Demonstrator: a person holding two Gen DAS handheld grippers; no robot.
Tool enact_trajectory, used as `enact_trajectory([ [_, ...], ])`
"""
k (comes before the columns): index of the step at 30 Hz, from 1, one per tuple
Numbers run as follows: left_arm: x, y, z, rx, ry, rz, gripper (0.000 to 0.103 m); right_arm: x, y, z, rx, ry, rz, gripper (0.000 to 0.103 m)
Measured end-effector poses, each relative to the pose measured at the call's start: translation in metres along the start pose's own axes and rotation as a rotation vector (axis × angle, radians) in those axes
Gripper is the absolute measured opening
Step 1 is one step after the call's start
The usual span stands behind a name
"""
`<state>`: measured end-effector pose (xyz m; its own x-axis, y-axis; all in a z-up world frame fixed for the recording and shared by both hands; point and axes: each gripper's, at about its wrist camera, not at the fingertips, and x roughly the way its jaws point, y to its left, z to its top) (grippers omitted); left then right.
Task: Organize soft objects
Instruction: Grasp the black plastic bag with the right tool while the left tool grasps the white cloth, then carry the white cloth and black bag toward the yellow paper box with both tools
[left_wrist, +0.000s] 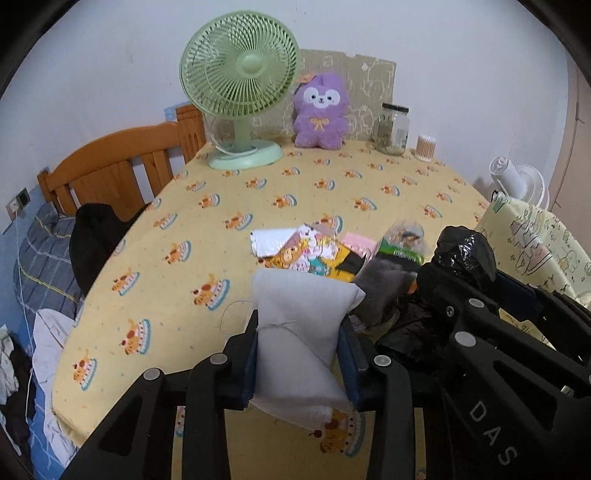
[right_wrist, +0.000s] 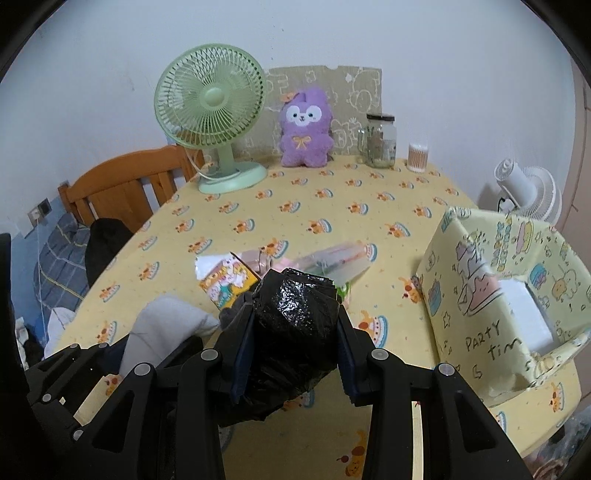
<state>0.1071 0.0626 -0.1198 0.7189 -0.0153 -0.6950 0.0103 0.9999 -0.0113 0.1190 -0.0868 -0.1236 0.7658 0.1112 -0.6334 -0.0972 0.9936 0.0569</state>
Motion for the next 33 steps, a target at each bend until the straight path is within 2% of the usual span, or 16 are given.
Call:
enact_trajectory([
  [20,-0.039,-0.003,0.032,0.003,-0.100,0.028,0.038,-0.035,0.006,0.037,-0.004,-0.080,0.019,0.043],
  [33,-0.050,-0.040,0.044,0.027,-0.132,0.029,0.038,-0.052,-0.030,0.046,0.021,-0.116,0.033,0.043],
])
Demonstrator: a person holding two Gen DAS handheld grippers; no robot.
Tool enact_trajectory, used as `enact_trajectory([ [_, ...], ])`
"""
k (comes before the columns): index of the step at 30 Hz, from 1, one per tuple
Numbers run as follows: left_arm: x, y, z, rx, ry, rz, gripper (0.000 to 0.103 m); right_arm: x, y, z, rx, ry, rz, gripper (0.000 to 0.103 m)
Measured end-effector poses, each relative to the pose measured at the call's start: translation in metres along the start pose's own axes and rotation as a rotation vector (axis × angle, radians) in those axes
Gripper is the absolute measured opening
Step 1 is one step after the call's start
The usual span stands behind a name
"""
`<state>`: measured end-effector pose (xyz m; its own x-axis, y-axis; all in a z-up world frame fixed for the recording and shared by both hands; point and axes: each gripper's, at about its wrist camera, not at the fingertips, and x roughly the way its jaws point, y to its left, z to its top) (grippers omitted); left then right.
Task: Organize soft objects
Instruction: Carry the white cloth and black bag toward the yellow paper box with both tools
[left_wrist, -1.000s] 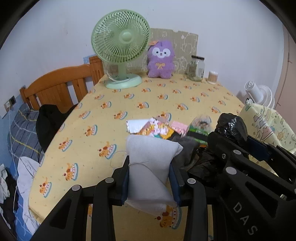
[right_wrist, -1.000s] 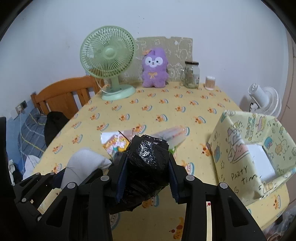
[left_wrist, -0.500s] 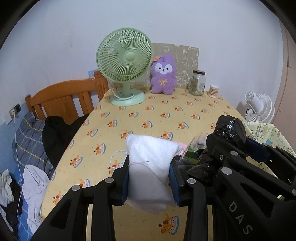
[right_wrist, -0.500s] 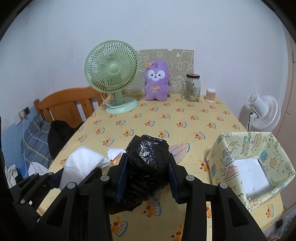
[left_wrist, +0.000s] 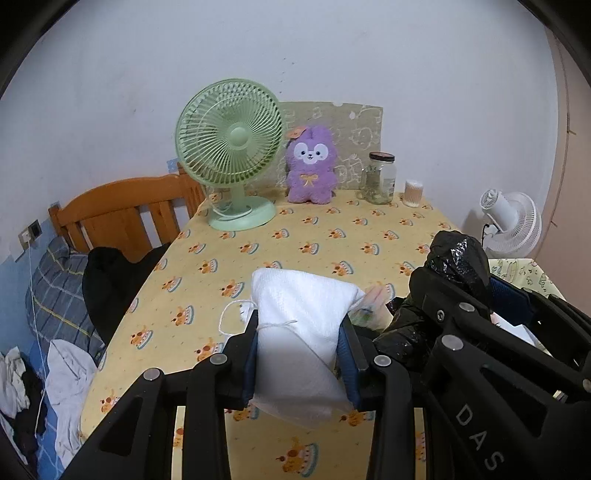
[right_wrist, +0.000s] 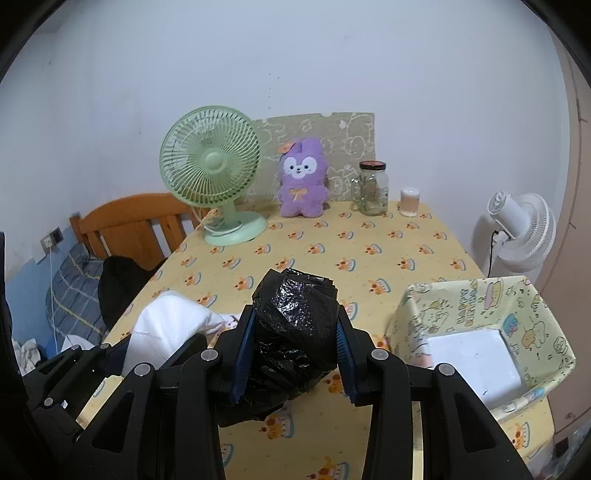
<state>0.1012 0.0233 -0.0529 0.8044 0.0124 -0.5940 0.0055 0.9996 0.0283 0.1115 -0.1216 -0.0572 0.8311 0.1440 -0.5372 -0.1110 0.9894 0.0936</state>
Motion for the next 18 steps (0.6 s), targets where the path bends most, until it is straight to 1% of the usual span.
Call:
enact_trajectory([
  [12,-0.007,-0.035,0.016,0.017,-0.040,-0.014,0.038,-0.014,-0.035,0.013,0.015,-0.046,-0.012,0.043],
  [18,-0.008,-0.055,0.021,0.030,-0.044,-0.032,0.038,-0.019,-0.054,0.018,0.020,-0.062,-0.031,0.043],
])
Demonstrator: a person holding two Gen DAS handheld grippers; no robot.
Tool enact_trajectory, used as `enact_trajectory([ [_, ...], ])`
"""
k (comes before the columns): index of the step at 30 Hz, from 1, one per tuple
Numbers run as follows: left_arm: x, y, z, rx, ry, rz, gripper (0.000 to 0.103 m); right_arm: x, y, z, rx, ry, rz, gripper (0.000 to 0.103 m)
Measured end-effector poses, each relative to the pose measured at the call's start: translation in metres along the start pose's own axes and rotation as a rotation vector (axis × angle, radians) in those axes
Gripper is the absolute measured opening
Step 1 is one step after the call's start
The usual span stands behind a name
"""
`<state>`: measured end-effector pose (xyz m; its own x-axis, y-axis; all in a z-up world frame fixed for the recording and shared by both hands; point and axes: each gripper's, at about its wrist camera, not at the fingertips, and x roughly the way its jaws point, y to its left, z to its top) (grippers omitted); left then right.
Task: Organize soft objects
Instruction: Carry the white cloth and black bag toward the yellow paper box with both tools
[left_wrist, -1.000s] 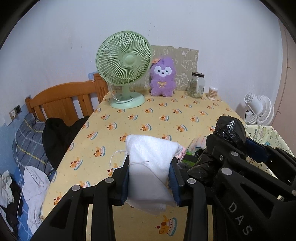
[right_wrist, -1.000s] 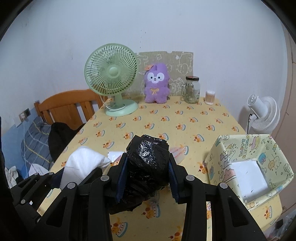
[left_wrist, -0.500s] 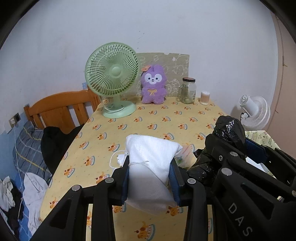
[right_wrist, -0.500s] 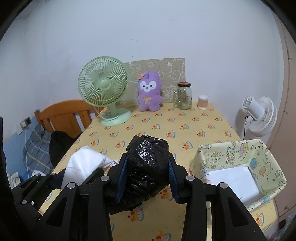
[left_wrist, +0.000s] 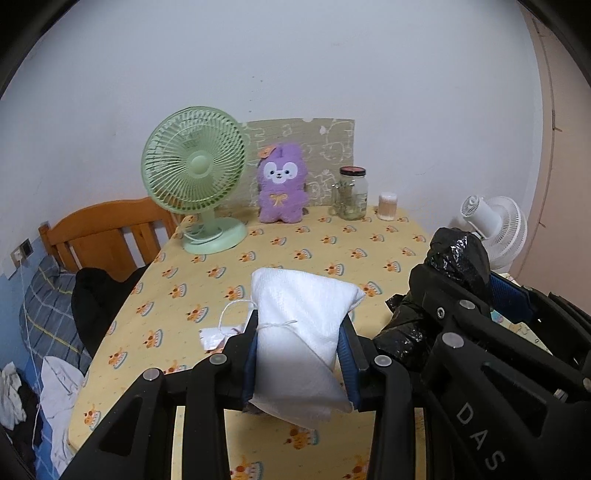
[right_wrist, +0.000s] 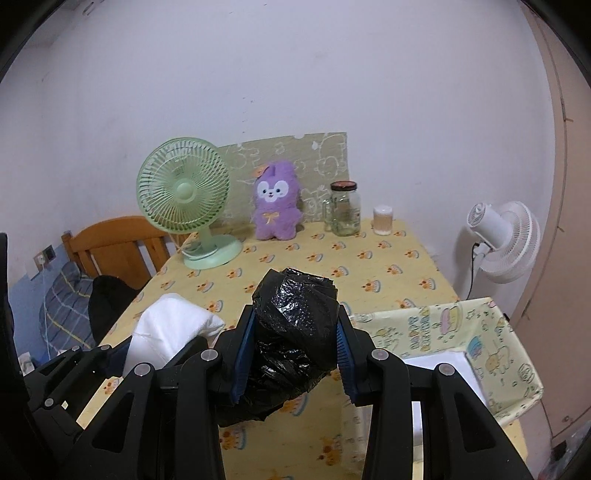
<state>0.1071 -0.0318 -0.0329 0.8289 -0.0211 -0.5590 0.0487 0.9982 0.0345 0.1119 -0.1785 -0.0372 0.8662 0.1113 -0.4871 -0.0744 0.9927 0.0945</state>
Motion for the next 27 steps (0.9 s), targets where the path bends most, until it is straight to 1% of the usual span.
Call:
enact_trajectory([
  [8,0.004,-0.022,0.007,0.011,-0.012,-0.044,0.039,-0.006,-0.023,0.006,-0.007,-0.027,-0.038,0.043],
  [13,0.007,-0.039,0.013,0.035,-0.026,-0.072,0.039,-0.008,-0.039,0.008,0.004,-0.028,-0.055,0.043],
  [27,0.025,-0.088,0.018,0.091,-0.006,-0.152,0.040,-0.006,-0.088,0.008,0.028,-0.027,-0.139,0.043],
])
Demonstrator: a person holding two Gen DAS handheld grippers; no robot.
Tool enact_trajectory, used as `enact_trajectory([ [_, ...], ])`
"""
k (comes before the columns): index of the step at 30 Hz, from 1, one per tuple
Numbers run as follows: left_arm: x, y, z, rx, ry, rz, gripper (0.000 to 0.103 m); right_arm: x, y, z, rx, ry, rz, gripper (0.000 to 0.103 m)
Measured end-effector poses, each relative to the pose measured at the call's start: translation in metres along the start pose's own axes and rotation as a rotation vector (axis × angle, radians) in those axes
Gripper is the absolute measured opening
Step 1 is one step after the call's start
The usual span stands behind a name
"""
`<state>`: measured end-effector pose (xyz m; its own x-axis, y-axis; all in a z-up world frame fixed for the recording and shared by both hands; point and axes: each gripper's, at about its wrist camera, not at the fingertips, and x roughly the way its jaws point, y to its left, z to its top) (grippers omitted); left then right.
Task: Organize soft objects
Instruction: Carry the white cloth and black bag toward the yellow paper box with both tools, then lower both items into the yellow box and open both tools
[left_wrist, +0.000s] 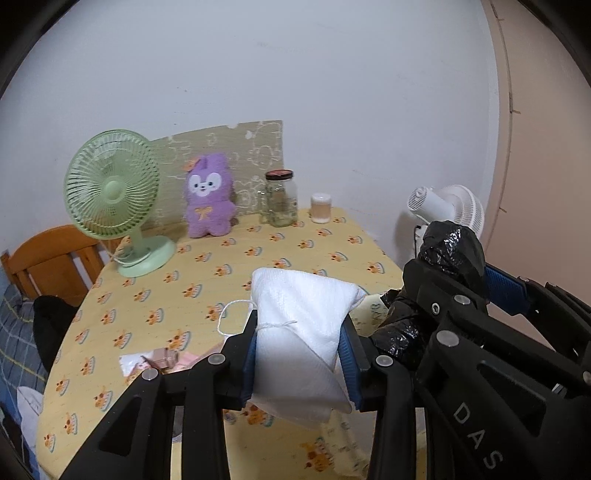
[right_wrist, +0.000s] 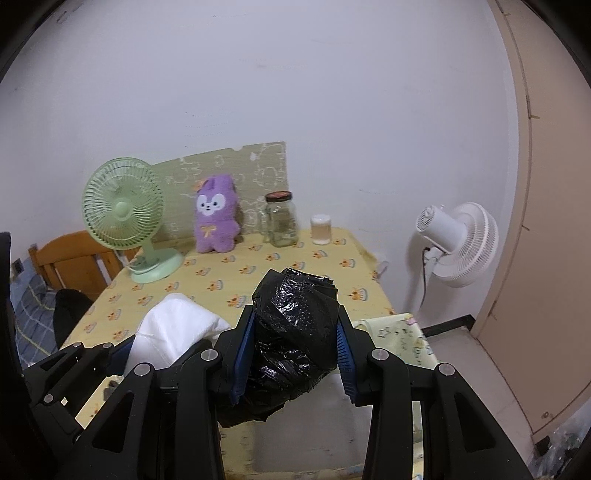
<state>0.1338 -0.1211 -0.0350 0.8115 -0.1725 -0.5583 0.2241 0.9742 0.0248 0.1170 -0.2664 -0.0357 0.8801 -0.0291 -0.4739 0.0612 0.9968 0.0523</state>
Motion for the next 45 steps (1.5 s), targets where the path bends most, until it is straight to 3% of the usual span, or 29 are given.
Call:
enact_trajectory([
  [20,0.046,-0.058,0.001,0.121,0.089,-0.101,0.047,0.022,-0.064,-0.013,0.046,0.055,-0.129,0.043],
  [23,0.053,-0.064,-0.002,0.135,0.124,-0.107,0.060,0.026,-0.069,-0.017,0.048,0.068,-0.145,0.043],
  [26,0.060,-0.067,-0.004,0.142,0.157,-0.118,0.064,0.032,-0.072,-0.021,0.049,0.082,-0.149,0.043],
  [30,0.064,-0.071,-0.007,0.164,0.174,-0.095,0.078,0.040,-0.076,-0.024,0.054,0.101,-0.153,0.044],
  [36,0.063,-0.075,-0.008,0.184,0.178,-0.081,0.087,0.054,-0.079,-0.026,0.055,0.118,-0.137,0.046],
  [38,0.064,-0.073,-0.008,0.180,0.185,-0.083,0.088,0.056,-0.078,-0.025,0.058,0.126,-0.113,0.049],
  [40,0.063,-0.071,-0.007,0.165,0.191,-0.116,0.091,0.056,-0.077,-0.024,0.063,0.123,-0.080,0.076],
  [45,0.063,-0.071,-0.007,0.162,0.191,-0.115,0.093,0.050,-0.074,-0.023,0.052,0.097,-0.128,0.085],
])
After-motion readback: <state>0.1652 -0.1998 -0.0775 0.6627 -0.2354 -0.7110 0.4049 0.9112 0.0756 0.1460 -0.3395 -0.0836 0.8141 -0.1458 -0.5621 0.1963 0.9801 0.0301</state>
